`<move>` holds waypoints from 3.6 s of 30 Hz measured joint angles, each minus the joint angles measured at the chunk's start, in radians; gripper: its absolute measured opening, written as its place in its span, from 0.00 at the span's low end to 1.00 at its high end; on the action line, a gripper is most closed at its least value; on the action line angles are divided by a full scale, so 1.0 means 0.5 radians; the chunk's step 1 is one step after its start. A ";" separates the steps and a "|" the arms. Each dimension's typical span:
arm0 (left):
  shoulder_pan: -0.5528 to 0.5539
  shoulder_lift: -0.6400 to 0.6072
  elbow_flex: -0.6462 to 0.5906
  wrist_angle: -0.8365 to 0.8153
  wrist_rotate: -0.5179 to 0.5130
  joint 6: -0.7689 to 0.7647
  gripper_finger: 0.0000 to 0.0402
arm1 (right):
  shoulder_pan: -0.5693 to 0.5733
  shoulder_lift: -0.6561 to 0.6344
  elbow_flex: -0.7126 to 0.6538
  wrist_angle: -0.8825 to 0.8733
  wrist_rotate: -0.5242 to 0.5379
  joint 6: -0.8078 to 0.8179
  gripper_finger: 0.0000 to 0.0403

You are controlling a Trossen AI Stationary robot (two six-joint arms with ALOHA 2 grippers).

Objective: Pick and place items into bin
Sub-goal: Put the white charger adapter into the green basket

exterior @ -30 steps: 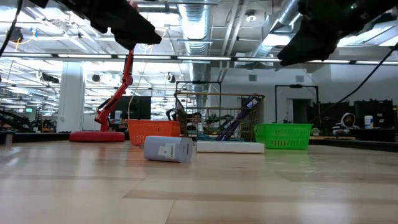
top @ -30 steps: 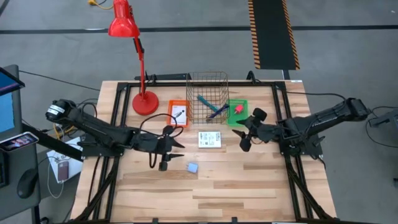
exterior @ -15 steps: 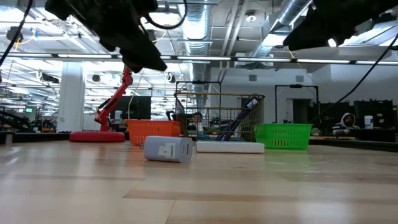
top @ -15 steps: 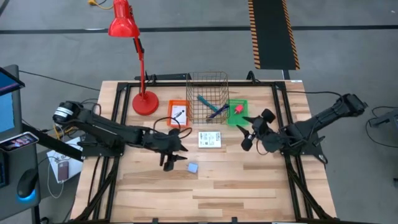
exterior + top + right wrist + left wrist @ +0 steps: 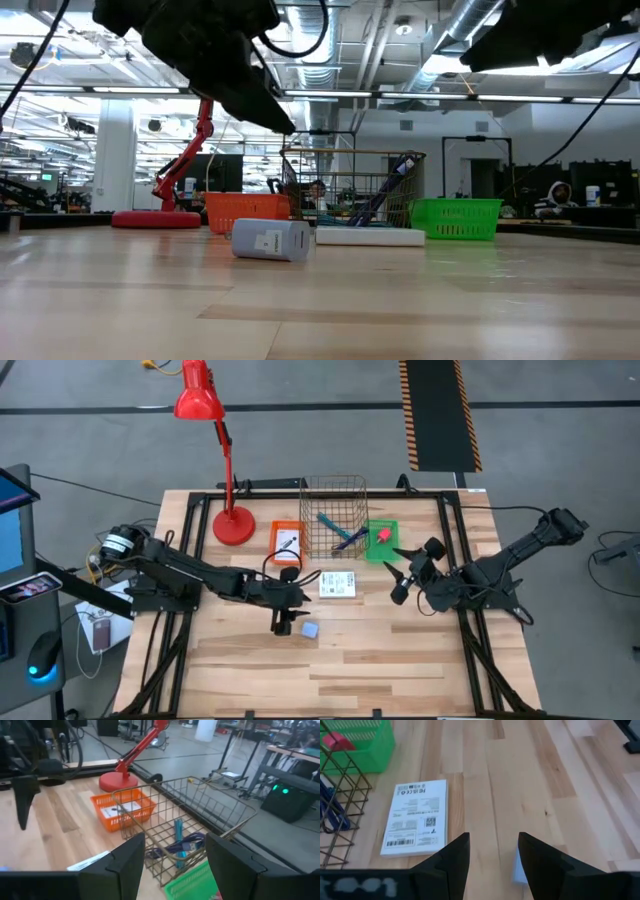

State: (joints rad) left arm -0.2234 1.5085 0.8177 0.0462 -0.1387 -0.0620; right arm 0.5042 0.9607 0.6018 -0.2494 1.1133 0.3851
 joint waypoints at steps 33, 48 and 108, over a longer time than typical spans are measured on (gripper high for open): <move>0.029 -0.001 -0.002 -0.091 0.343 -0.319 0.44 | -0.005 0.000 0.001 0.007 0.024 -0.058 0.50; 0.029 -0.002 0.006 -0.176 0.319 -0.220 0.56 | -0.005 0.000 0.002 0.008 0.026 -0.106 0.50; 0.018 0.816 0.897 -1.095 0.688 0.174 0.56 | -0.005 0.000 0.002 0.008 0.018 -0.106 0.50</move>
State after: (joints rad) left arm -0.2142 1.9167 1.2663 -0.5012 0.2052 0.0252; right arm 0.5018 0.9607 0.6025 -0.2455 1.1225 0.3321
